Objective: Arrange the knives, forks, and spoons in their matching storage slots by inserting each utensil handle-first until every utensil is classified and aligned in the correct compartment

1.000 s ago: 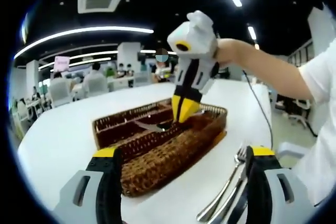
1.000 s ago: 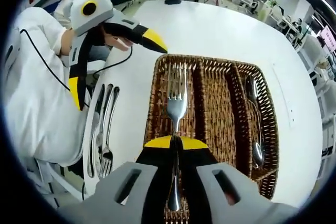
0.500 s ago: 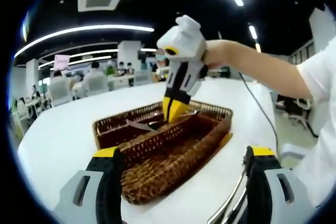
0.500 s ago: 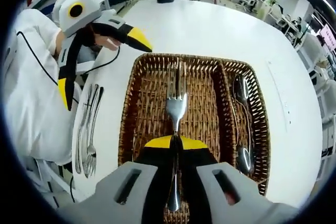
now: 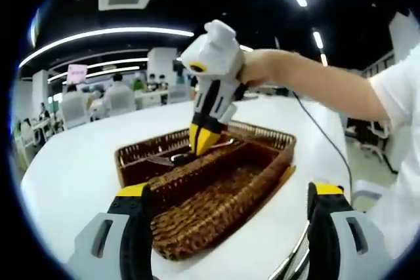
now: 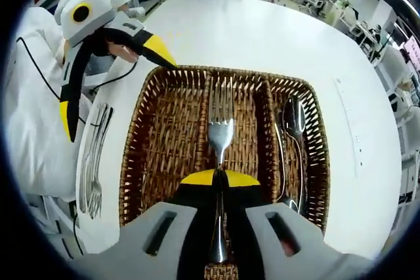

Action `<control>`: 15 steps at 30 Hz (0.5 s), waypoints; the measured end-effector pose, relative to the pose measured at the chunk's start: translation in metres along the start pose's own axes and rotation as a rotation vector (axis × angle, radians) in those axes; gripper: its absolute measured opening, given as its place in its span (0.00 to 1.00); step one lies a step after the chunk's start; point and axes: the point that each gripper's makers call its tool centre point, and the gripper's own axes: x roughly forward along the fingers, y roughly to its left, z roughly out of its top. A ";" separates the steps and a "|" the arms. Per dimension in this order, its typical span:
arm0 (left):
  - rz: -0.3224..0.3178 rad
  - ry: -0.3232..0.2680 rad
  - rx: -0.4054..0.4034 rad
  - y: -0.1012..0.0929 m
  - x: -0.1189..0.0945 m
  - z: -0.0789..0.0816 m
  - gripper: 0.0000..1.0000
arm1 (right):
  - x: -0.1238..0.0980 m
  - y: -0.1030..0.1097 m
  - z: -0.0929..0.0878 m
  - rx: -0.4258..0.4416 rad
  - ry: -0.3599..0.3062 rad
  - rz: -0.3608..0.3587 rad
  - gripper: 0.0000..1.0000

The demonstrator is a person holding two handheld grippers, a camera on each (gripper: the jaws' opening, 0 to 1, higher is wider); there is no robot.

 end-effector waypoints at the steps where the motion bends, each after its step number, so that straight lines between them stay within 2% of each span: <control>1: 0.000 0.000 -0.001 0.001 0.001 0.002 0.99 | -0.001 -0.003 0.000 0.000 0.002 0.000 0.02; 5: 0.000 0.012 -0.007 0.005 0.004 0.003 0.99 | -0.004 -0.009 0.001 0.003 0.006 0.000 0.02; 7: -0.002 0.015 -0.007 0.007 0.007 0.006 0.99 | -0.010 -0.023 0.003 0.005 0.007 -0.006 0.02; 15: -0.001 0.032 -0.004 0.020 0.017 0.013 0.99 | -0.013 -0.051 0.006 0.004 0.013 -0.003 0.02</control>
